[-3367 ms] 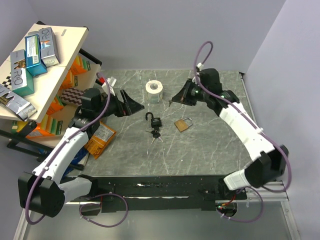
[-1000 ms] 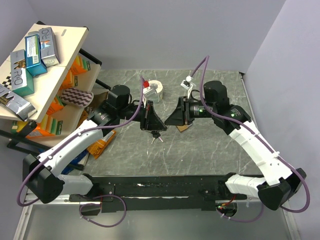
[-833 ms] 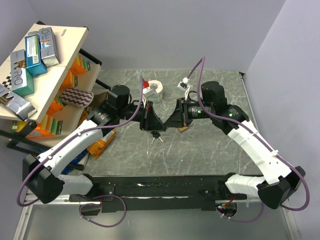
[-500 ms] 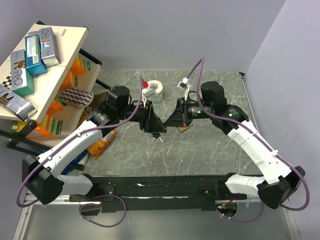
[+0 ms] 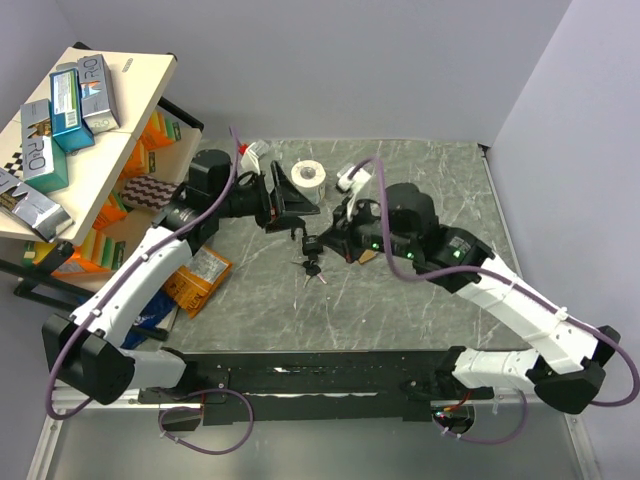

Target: Unlock with the key

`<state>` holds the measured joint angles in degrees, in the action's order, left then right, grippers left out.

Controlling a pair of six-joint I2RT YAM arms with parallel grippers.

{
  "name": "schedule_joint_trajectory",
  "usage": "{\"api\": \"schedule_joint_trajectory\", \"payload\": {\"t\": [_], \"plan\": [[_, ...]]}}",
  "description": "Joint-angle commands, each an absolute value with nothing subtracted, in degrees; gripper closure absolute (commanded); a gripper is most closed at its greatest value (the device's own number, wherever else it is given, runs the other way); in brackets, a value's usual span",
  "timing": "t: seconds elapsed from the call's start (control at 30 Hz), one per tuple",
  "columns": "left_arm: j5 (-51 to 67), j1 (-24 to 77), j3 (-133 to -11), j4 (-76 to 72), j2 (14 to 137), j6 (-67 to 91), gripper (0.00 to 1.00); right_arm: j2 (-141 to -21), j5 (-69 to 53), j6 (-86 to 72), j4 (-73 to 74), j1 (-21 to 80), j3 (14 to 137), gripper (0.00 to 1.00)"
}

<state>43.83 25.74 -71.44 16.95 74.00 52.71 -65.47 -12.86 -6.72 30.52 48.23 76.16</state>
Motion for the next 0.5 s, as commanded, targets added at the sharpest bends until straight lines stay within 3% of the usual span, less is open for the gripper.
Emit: {"api": "schedule_joint_trajectory", "payload": {"t": [0.0, 0.2, 0.47], "plan": [[47.5, 25.0, -67.7, 15.4, 74.3, 75.4, 0.11, -65.8, 3.9, 7.7, 24.1, 56.7, 78.8, 1.0], [47.0, 25.0, -61.5, 14.1, 70.4, 83.8, 0.11, -66.6, 14.5, 22.8, 17.9, 64.2, 76.0, 1.0], [49.0, 25.0, -59.9, 11.8, 68.0, 92.2, 0.18, -66.2, 14.7, 32.3, 14.4, 69.2, 71.7, 1.0]]}}
